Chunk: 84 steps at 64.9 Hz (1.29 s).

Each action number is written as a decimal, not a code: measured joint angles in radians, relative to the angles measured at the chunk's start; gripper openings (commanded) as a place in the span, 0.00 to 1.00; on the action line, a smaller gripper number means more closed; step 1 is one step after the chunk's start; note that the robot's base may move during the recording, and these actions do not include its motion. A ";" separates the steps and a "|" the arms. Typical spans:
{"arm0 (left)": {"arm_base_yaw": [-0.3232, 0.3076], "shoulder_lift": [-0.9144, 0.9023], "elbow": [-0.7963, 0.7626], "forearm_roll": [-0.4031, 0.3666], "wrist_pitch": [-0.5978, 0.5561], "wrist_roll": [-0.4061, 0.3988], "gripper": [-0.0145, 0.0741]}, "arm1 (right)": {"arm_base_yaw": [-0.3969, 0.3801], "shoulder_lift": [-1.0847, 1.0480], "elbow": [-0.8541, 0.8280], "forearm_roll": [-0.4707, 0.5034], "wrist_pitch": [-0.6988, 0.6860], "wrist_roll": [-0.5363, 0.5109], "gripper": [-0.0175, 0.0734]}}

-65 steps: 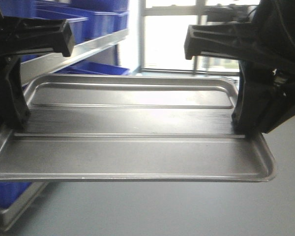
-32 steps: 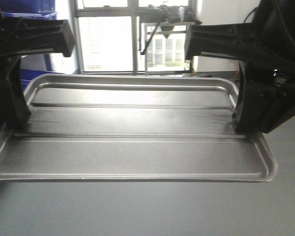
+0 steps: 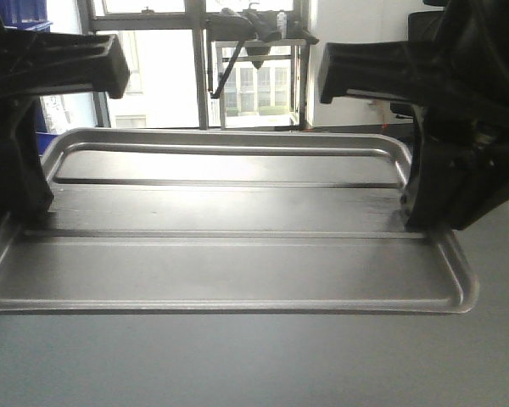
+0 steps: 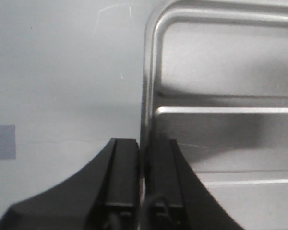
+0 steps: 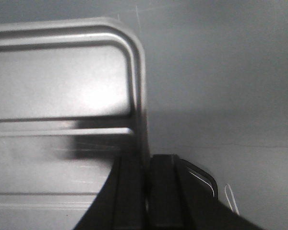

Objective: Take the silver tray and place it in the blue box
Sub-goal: 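Carry the tray in both grippers while the base drives away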

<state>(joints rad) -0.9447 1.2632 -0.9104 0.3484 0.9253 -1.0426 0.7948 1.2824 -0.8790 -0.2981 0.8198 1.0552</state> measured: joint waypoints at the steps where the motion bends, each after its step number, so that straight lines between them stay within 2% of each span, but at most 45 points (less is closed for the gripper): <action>1: 0.000 0.000 0.000 0.000 0.000 0.000 0.15 | 0.000 0.000 0.000 0.000 0.000 0.000 0.25; 84: -0.002 0.000 0.000 0.000 0.004 0.000 0.15 | 0.003 -0.002 0.000 0.000 0.000 0.001 0.25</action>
<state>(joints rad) -0.9463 1.2632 -0.9104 0.3484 0.9289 -1.0426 0.7978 1.2804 -0.8790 -0.2981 0.8198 1.0559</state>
